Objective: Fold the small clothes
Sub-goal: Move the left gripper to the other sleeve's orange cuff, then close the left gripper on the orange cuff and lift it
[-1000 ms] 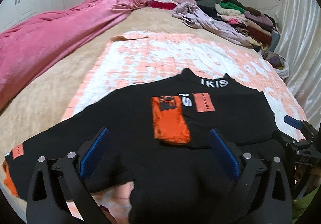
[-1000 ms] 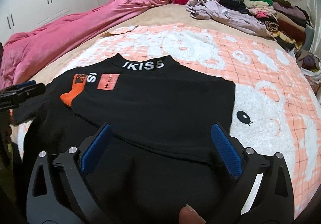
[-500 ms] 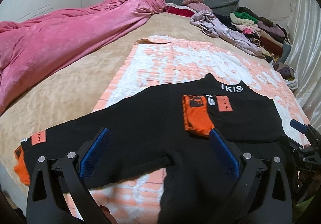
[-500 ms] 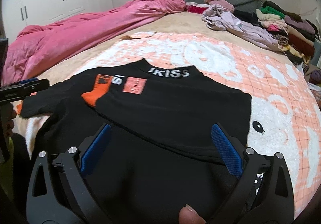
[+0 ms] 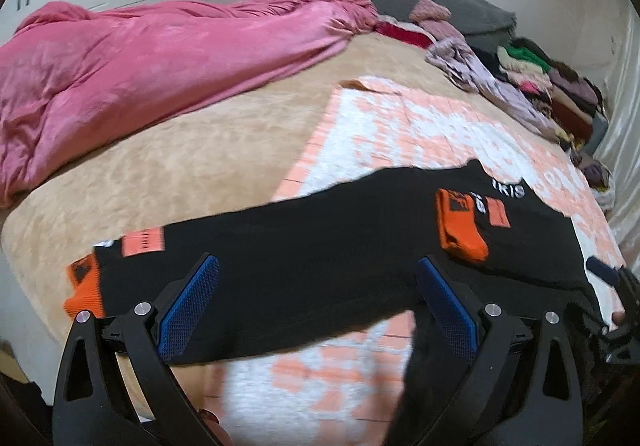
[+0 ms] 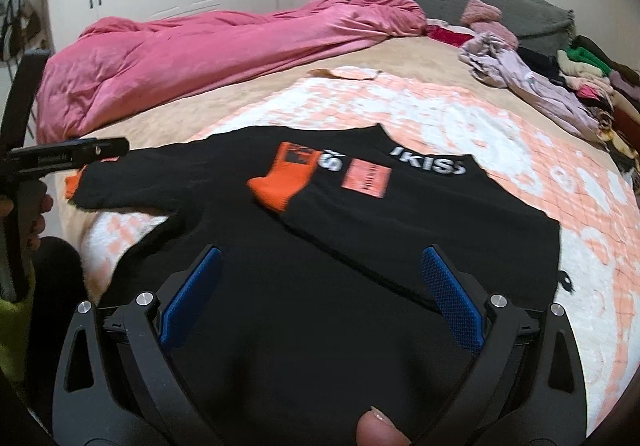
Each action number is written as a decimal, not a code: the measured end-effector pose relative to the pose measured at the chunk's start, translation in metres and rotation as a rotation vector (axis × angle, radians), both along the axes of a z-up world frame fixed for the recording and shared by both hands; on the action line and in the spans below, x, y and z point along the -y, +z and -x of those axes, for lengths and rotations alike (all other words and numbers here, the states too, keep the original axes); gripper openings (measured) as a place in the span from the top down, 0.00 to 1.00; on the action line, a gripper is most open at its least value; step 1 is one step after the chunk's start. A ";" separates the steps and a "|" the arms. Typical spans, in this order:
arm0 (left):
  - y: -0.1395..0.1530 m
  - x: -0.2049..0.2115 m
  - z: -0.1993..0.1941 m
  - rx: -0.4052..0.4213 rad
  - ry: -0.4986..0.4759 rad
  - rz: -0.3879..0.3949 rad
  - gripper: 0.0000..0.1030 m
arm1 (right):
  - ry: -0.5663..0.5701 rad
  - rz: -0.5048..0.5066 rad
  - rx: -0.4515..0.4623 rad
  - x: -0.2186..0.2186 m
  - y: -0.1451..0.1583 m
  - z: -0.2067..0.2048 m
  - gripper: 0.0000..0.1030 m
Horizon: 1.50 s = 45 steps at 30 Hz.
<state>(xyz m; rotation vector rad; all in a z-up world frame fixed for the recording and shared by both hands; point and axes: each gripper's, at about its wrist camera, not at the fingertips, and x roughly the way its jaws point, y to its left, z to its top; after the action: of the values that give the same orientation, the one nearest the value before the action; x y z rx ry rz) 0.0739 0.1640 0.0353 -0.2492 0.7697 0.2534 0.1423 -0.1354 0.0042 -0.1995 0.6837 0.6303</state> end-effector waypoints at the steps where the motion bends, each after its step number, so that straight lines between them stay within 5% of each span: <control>1: 0.001 -0.005 0.003 0.003 0.011 0.000 0.04 | 0.011 0.000 -0.002 -0.006 0.000 0.002 0.09; 8: 0.009 -0.048 0.025 0.017 0.132 -0.043 0.04 | 0.071 -0.008 -0.012 -0.040 -0.003 0.015 0.09; 32: -0.045 -0.194 0.087 -0.043 0.426 0.185 0.06 | 0.132 0.012 -0.011 -0.095 0.002 0.027 0.09; 35: -0.055 -0.199 0.084 -0.043 0.401 0.248 0.24 | 0.125 0.025 -0.014 -0.094 0.000 0.025 0.09; 40: -0.070 -0.198 0.068 -0.067 0.358 0.311 0.26 | 0.112 0.047 -0.013 -0.084 -0.003 0.024 0.09; 45: -0.077 -0.193 0.054 -0.112 0.325 0.297 0.49 | 0.090 0.090 -0.005 -0.065 -0.009 0.022 0.09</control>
<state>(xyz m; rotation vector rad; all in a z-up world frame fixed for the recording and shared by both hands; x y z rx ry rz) 0.0202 0.3566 -0.0413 -0.6482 0.8768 0.4635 0.1199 -0.0703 -0.0047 -0.3139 0.7115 0.6871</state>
